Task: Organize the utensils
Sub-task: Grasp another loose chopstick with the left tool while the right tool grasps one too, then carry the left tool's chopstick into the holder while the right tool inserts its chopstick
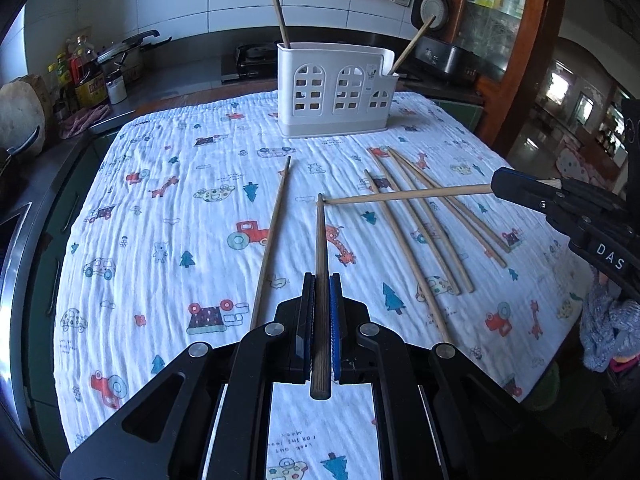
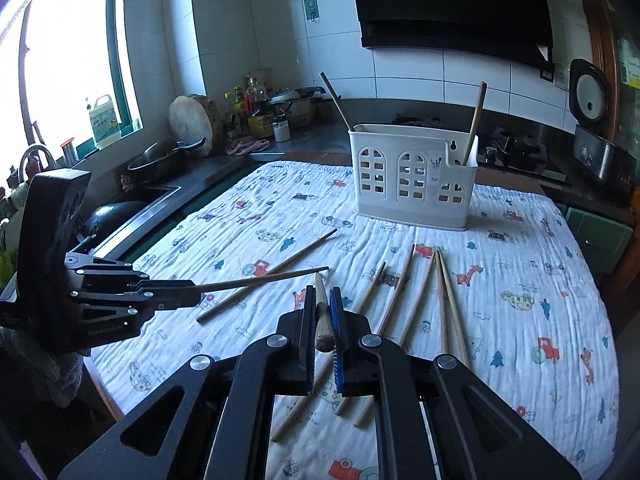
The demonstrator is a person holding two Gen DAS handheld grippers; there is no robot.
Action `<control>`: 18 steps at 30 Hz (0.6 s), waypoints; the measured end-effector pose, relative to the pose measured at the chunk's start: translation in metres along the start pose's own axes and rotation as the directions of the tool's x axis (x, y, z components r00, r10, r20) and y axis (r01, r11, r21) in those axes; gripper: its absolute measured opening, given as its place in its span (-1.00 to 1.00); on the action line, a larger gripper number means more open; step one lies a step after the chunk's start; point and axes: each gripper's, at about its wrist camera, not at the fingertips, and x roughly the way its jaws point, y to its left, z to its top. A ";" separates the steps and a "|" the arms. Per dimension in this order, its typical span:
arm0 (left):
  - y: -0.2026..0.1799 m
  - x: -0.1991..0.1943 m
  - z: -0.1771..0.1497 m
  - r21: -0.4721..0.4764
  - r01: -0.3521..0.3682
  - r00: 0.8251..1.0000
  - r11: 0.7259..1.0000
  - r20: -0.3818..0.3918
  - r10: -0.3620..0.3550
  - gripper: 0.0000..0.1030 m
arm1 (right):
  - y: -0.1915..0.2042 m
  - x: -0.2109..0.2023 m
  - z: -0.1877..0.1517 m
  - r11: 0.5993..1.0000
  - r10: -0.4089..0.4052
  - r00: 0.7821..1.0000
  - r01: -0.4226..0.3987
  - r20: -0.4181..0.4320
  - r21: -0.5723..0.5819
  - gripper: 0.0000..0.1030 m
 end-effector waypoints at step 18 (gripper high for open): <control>0.000 -0.019 0.075 -0.015 0.024 0.987 1.000 0.158 -0.022 -0.89 | -0.037 -0.010 0.109 1.000 0.010 0.999 -0.009 0.053 -0.018 -0.87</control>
